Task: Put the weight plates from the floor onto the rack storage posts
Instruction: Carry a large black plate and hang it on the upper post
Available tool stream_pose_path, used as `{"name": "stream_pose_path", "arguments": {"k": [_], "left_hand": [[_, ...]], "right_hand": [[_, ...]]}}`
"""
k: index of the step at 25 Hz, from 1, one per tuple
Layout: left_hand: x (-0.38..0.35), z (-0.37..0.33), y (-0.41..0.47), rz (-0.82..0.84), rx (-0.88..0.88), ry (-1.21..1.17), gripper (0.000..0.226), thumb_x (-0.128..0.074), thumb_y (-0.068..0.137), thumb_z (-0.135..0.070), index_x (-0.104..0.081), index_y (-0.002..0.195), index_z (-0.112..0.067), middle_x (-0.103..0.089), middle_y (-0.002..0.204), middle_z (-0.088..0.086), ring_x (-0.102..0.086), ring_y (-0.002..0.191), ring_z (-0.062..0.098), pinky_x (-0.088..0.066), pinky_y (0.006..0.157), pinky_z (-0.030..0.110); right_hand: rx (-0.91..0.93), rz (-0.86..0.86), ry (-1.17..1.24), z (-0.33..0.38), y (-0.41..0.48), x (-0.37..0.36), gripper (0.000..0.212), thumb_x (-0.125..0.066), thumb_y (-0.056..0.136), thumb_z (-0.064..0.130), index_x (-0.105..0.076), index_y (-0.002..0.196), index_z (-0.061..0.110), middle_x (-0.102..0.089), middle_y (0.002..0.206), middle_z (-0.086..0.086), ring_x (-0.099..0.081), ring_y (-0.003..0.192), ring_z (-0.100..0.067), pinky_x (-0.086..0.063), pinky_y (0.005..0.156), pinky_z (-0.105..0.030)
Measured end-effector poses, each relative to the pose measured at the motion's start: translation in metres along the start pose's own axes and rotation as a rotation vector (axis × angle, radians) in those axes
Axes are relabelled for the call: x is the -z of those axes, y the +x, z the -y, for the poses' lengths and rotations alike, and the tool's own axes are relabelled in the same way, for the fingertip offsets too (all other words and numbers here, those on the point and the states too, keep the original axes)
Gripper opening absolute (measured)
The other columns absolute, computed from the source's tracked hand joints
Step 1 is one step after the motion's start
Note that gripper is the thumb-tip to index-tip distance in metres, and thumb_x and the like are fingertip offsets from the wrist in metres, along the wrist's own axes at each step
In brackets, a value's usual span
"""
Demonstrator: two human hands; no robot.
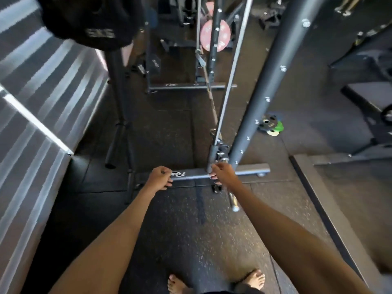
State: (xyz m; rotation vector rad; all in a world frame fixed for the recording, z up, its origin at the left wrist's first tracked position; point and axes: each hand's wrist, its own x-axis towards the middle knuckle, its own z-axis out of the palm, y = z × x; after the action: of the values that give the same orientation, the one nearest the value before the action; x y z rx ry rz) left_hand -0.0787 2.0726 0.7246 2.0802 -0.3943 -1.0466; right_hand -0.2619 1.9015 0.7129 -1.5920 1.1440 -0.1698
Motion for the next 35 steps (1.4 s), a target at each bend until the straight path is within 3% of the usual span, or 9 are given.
{"name": "stream_pose_path", "arguments": {"k": [5,8,12,16,25,32,35], "left_hand": [[-0.154,-0.088,0.006,0.169,-0.099,0.124,0.016,-0.050,0.100,-0.027,-0.056,0.109,-0.014,-0.069,0.088,0.011,-0.068,0.073,0.022,-0.051,0.063,0.027],[-0.249,-0.136,0.008,0.240,-0.153,0.190,0.013,-0.049,0.101,-0.024,-0.055,0.106,-0.014,-0.066,0.077,0.008,-0.065,0.061,0.017,-0.046,0.058,0.025],[-0.375,-0.185,0.009,0.351,-0.196,0.301,0.006,-0.048,0.101,-0.024,-0.052,0.101,-0.020,-0.062,0.070,0.002,-0.060,0.041,0.001,-0.041,0.052,0.019],[-0.462,-0.208,0.020,0.461,-0.180,0.409,0.011,-0.046,0.100,-0.027,-0.053,0.092,-0.023,-0.063,0.072,0.002,-0.061,0.058,0.013,-0.043,0.055,0.022],[-0.592,-0.277,0.155,0.539,-0.115,0.593,0.015,-0.040,0.102,-0.025,-0.052,0.096,-0.018,-0.063,0.086,0.011,-0.057,0.056,0.014,-0.043,0.044,0.016],[-0.639,-0.403,0.283,0.514,-0.122,0.636,0.012,-0.049,0.099,-0.019,-0.060,0.100,-0.013,-0.065,0.094,0.010,-0.065,0.087,0.025,-0.049,0.066,0.029],[-0.662,-0.444,0.343,0.524,-0.097,0.669,0.011,-0.046,0.101,-0.018,-0.056,0.101,-0.014,-0.063,0.091,0.009,-0.062,0.070,0.020,-0.046,0.046,0.021]], "right_hand": [[-0.078,-0.135,0.127,-0.062,0.007,0.135,0.016,-0.053,0.098,0.024,-0.063,0.098,0.011,-0.070,0.081,-0.014,-0.064,0.065,-0.022,-0.048,0.055,-0.025],[-0.095,-0.232,0.178,-0.097,0.010,0.218,0.013,-0.053,0.098,0.022,-0.061,0.103,0.013,-0.071,0.082,-0.014,-0.064,0.062,-0.018,-0.049,0.054,-0.024],[-0.174,-0.338,0.178,-0.155,0.013,0.318,0.022,-0.053,0.095,0.023,-0.060,0.075,0.019,-0.075,0.084,-0.014,-0.072,0.079,-0.026,-0.056,0.074,-0.038],[-0.281,-0.356,0.188,-0.213,0.025,0.374,0.019,-0.051,0.097,0.023,-0.066,0.097,0.010,-0.076,0.088,-0.014,-0.072,0.081,-0.026,-0.058,0.076,-0.040],[-0.400,-0.245,0.056,-0.259,0.165,0.482,0.023,-0.048,0.100,0.022,-0.066,0.106,0.008,-0.075,0.096,-0.015,-0.073,0.088,-0.028,-0.059,0.084,-0.046],[-0.392,-0.194,-0.003,-0.213,0.334,0.578,0.023,-0.049,0.097,0.027,-0.064,0.107,0.012,-0.074,0.095,-0.012,-0.071,0.090,-0.028,-0.058,0.085,-0.049],[-0.411,-0.141,-0.004,-0.197,0.405,0.604,0.022,-0.049,0.097,0.022,-0.063,0.106,0.008,-0.074,0.095,-0.015,-0.070,0.085,-0.028,-0.059,0.078,-0.040]]}}
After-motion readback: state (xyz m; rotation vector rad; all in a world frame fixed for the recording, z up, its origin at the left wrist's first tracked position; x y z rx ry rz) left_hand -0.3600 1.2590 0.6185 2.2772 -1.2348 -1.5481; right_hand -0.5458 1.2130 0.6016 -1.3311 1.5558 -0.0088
